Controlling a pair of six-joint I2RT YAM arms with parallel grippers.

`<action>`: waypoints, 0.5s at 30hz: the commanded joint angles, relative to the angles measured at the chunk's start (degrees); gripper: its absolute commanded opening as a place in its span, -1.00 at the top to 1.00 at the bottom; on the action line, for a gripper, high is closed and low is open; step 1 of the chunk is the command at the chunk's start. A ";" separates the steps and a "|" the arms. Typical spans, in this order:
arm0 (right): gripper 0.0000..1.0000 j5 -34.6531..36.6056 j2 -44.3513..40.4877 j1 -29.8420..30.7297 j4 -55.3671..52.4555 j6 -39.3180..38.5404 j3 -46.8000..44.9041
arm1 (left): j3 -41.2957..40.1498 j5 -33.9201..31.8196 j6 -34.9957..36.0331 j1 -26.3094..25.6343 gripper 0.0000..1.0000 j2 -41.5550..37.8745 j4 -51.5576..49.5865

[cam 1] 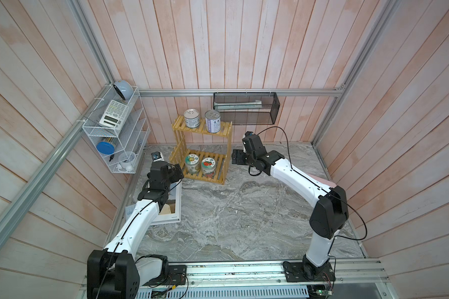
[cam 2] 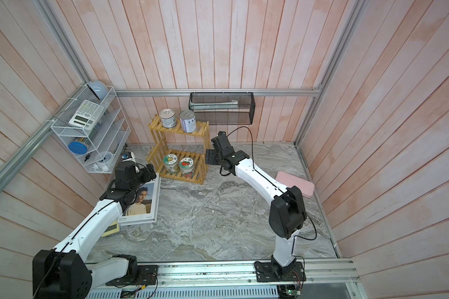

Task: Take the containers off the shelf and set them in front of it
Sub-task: Move the shelf to the center of the board.

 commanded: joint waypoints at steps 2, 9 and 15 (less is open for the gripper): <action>-0.62 -1.94 5.70 1.86 -6.73 2.12 7.13 | 2.19 3.06 -0.55 -0.15 -0.99 0.26 -3.21; -0.57 0.79 13.64 3.91 -12.55 1.90 18.05 | 2.27 2.76 -0.67 -0.15 -1.00 1.17 -3.84; -0.48 4.68 16.20 4.75 -14.42 2.54 20.23 | 2.69 2.30 -0.17 -0.15 -1.00 1.19 -4.50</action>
